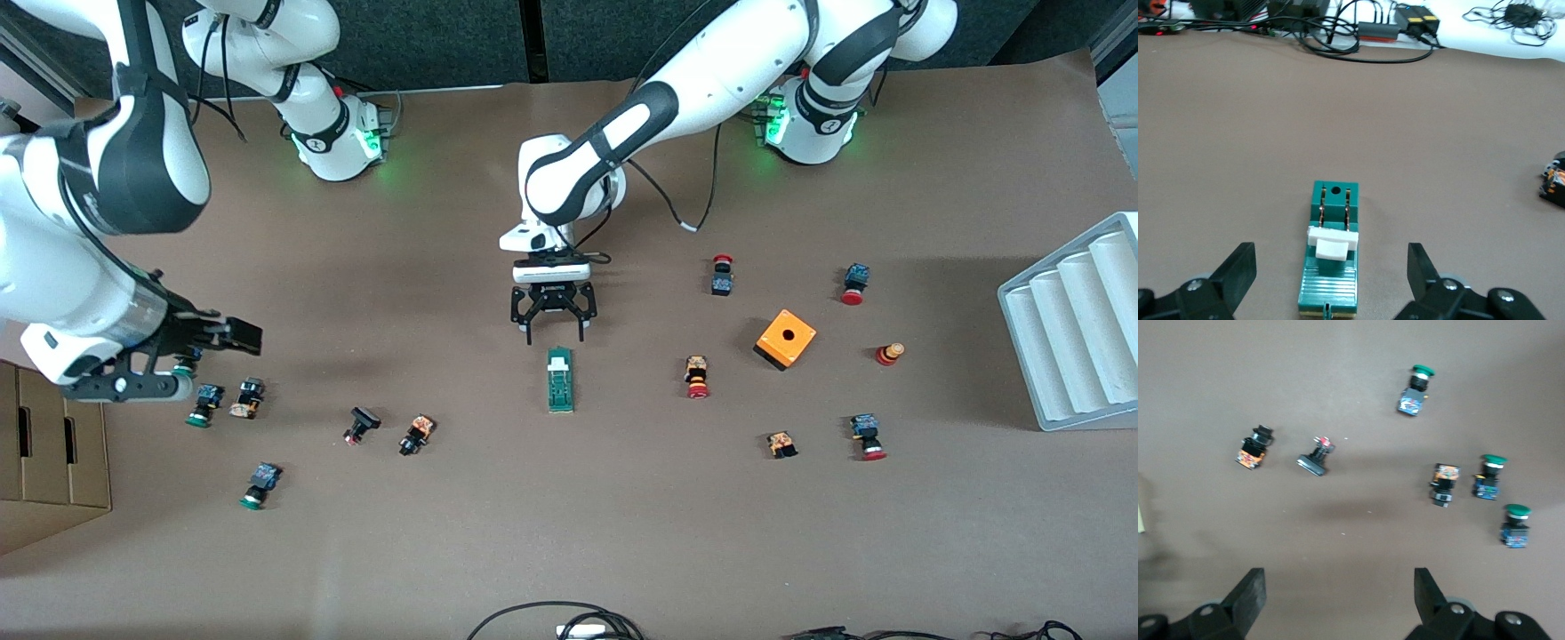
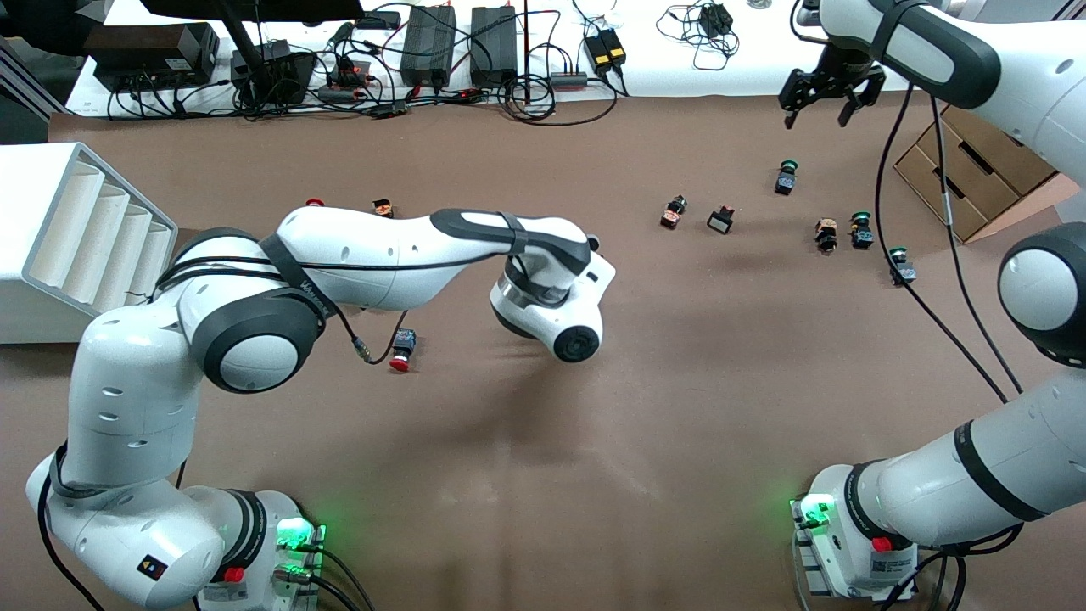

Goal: Close load switch with both arms
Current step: 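Grip the green switch base with the left gripper while the right gripper approaches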

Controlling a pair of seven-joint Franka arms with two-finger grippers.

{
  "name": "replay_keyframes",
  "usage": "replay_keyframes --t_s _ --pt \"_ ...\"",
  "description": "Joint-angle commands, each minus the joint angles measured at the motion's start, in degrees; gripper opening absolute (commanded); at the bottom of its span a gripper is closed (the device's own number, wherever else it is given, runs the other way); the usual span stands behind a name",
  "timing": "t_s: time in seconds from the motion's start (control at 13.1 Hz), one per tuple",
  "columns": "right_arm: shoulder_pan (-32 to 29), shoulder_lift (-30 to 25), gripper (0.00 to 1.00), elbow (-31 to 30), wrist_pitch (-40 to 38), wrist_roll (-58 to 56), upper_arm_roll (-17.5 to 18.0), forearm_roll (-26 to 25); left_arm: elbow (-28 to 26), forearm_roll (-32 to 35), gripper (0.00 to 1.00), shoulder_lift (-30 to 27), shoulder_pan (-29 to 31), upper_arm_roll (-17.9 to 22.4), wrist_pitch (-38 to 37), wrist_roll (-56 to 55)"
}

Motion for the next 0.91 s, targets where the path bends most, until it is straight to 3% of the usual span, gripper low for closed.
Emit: replay_keyframes --t_s 0.0,0.3,0.84 --pt "2.15 2.34 1.00 1.11 2.20 4.93 -0.28 2.38 0.23 6.94 1.00 2.02 -0.55 0.66 -0.82 -5.56" --pt "6.20 5.77 1.00 1.46 5.97 16.35 -0.28 7.20 1.45 13.72 1.00 7.55 -1.78 0.67 -8.90 -9.00" --pt "14.02 13.06 1.00 6.90 11.78 38.32 -0.28 13.53 3.47 17.42 0.98 10.99 -2.83 0.75 -11.02 -12.44"
